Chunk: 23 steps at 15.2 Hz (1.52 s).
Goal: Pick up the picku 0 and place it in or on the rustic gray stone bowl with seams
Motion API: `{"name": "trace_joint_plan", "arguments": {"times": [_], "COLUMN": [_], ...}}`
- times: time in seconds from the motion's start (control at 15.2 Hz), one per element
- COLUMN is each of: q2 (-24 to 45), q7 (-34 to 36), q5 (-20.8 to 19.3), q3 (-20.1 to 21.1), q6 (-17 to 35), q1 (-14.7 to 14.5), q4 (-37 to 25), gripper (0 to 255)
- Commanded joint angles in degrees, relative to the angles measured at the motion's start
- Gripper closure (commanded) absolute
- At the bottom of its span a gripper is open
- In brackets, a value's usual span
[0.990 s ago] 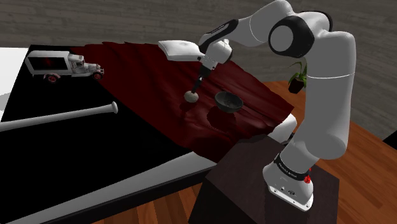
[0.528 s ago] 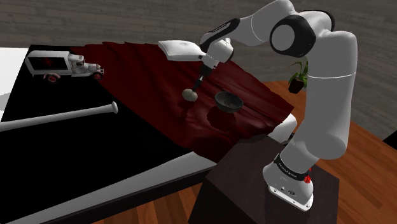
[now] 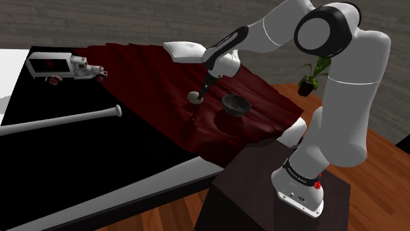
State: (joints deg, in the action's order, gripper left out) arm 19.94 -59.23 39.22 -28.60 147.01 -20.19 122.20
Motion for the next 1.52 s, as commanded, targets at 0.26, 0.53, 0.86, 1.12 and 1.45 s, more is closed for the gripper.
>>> {"name": "trace_joint_plan", "arguments": {"times": [0.26,0.53,0.86,1.12,1.45], "q2": [3.62,4.07,4.06,4.04,4.06], "q7": [-1.08,-1.37,-1.36,-1.36,-1.35], "q5": [4.03,4.45,4.43,4.42,4.44], "q3": [2.10,2.41,2.40,2.40,2.42], "q6": [6.34,6.52,6.51,6.51,6.54], "q1": [0.25,0.47,0.46,0.46,0.44], "q4": [0.16,-0.07,-0.07,-0.06,-0.05], "gripper": [0,0,0,255,255]}}
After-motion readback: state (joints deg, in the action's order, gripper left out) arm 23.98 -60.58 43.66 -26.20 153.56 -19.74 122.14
